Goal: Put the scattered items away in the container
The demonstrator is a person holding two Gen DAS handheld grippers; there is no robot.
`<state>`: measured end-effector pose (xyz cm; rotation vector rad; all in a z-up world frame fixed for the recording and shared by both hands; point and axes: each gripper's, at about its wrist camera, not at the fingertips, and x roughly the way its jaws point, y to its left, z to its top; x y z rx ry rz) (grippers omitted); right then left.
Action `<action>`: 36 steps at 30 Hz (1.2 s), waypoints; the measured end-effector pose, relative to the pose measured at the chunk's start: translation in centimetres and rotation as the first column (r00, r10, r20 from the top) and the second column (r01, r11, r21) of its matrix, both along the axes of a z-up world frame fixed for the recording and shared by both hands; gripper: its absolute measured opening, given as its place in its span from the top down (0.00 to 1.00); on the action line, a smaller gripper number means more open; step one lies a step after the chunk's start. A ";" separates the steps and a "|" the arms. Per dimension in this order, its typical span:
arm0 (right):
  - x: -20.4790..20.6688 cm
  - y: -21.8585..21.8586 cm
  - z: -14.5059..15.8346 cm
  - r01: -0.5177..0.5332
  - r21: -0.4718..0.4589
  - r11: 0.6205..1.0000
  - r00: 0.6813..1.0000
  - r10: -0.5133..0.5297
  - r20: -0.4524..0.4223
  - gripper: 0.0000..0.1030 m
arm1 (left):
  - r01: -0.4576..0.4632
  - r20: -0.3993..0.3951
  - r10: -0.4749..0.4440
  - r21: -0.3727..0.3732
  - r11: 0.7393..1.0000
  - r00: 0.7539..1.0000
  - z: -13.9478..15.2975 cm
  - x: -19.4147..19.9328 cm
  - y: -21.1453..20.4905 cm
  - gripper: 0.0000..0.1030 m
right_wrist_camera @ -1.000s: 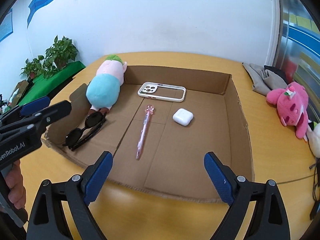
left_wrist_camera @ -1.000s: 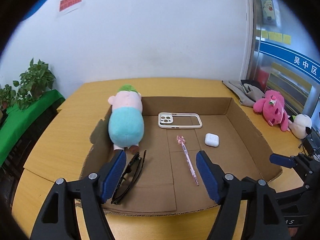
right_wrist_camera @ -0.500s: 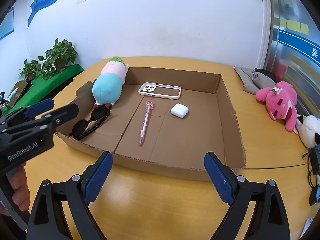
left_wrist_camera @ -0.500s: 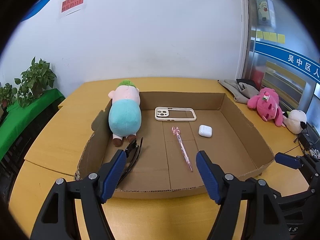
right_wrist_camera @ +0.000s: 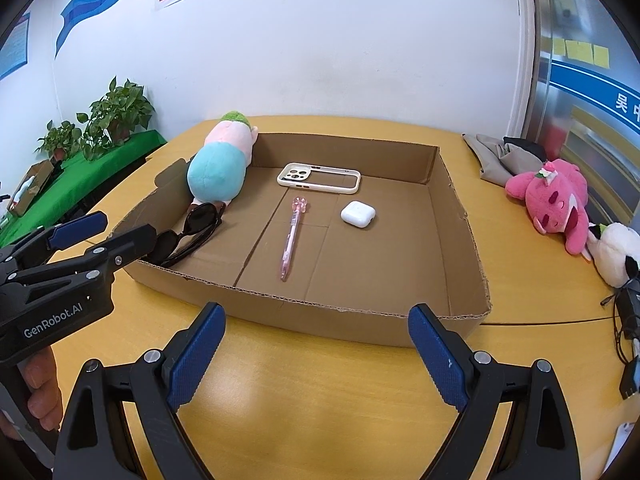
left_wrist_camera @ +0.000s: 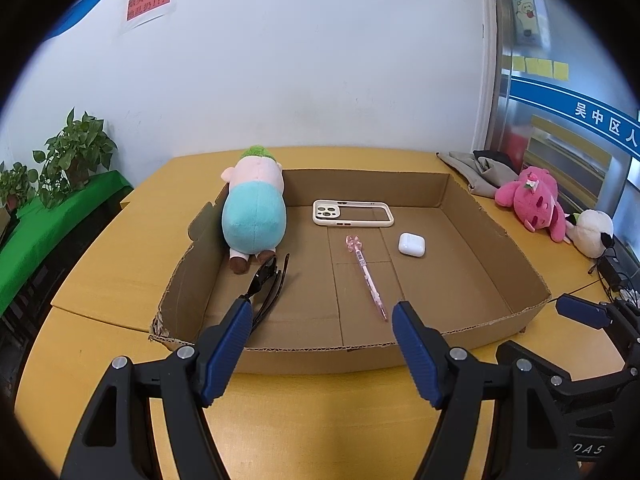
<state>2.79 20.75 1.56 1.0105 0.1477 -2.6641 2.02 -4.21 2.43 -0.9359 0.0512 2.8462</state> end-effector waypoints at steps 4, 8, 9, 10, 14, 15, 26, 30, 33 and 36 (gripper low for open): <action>0.1 0.0 -0.1 0.001 0.001 1.000 1.000 -0.001 -0.001 0.07 | 0.003 0.002 -0.003 -0.004 1.000 1.000 -0.1 0.1 0.0 0.30; 0.2 -0.1 -0.4 -0.002 -0.002 1.000 1.000 0.002 0.004 0.07 | 0.001 0.021 -0.001 -0.015 1.000 1.000 -0.5 0.1 0.1 0.30; 0.1 -0.1 -0.5 -0.003 -0.002 1.000 1.000 0.003 0.005 0.07 | 0.000 0.024 0.000 -0.018 1.000 1.000 -0.6 0.1 0.1 0.30; 0.2 -0.1 -0.6 -0.004 -0.003 1.000 1.000 0.004 0.007 0.07 | -0.001 0.028 0.002 -0.023 1.000 1.000 -0.7 0.1 0.2 0.30; 0.2 -0.1 -0.9 -0.003 -0.006 1.000 1.000 0.003 0.010 0.07 | 0.000 0.043 0.001 -0.034 0.999 0.999 -1.2 0.1 0.3 0.30; 0.3 -0.1 -0.9 -0.003 -0.005 1.000 1.000 0.003 0.009 0.07 | 0.000 0.050 0.002 -0.032 1.000 0.999 -1.3 0.1 0.3 0.30; 0.1 0.2 -1.5 0.001 -0.002 1.000 1.000 -0.001 0.014 0.07 | -0.002 0.075 0.005 -0.040 0.999 0.997 -2.2 0.0 0.6 0.30; 0.0 0.3 -1.5 0.003 -0.003 1.000 1.000 -0.003 0.014 0.07 | 0.000 0.076 0.004 -0.044 0.999 0.997 -2.3 -0.1 0.7 0.30; -0.1 0.3 -1.5 0.005 -0.001 1.000 1.000 -0.005 0.015 0.07 | 0.001 0.076 0.002 -0.044 0.999 0.997 -2.3 -0.1 0.8 0.30; -0.1 0.4 -1.7 0.006 0.001 1.000 1.000 -0.006 0.022 0.07 | 0.002 0.080 0.001 -0.044 0.999 0.997 -2.4 -0.1 0.8 0.30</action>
